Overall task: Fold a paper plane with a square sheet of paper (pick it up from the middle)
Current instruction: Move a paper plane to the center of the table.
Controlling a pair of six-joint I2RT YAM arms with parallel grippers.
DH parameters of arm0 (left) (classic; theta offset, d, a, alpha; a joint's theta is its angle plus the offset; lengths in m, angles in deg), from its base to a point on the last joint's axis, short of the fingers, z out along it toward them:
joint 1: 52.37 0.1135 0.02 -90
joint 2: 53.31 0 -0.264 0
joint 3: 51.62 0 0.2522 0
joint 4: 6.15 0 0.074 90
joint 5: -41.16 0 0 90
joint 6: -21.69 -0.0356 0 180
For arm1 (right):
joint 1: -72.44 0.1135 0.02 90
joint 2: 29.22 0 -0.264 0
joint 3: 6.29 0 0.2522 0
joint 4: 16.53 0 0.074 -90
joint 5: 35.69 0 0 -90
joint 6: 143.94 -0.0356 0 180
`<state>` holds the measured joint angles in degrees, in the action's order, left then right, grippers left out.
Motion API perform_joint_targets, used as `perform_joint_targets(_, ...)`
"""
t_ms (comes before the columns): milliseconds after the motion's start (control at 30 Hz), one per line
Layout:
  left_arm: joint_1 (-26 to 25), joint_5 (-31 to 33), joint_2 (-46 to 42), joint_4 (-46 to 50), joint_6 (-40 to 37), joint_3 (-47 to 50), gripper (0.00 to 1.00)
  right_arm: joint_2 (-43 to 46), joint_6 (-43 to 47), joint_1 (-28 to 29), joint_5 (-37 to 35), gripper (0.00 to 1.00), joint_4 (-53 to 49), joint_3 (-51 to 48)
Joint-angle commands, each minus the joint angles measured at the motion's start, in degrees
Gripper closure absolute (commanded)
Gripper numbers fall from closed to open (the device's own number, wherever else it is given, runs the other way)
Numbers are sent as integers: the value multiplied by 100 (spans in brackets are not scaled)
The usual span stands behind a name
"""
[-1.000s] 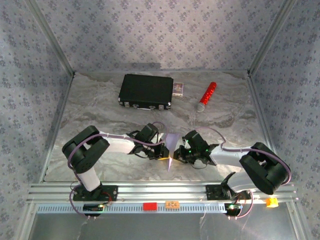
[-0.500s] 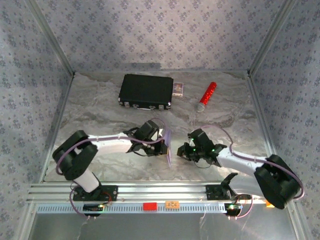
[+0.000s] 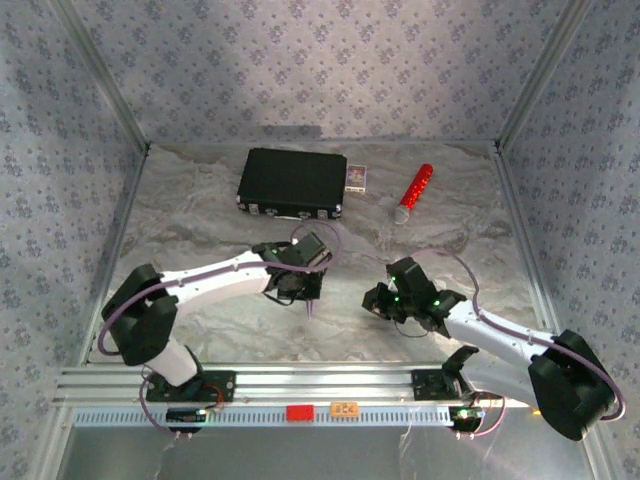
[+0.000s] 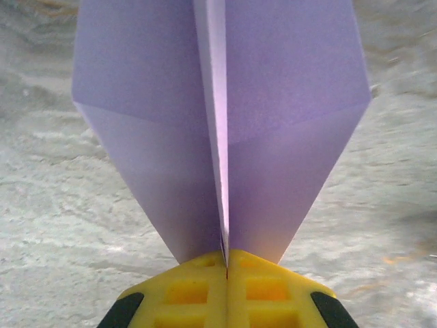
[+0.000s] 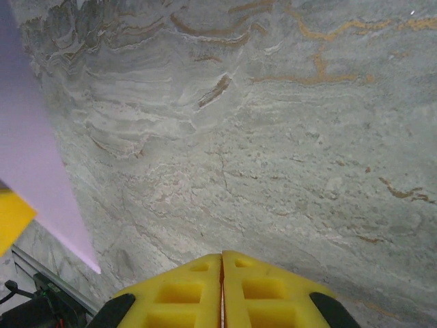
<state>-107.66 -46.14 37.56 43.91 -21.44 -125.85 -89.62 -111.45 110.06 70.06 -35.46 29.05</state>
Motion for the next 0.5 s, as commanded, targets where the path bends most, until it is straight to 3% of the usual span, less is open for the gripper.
perform_joint_targets(0, -94, 270, 256, 633, -141, -206, 96, -82, -13, 8, -112, 89, -126, 83)
perform_joint_targets(467, -118, 43, 552, 478, -191, -220, 92, -369, -14, 18, -42, 89, 85, 55)
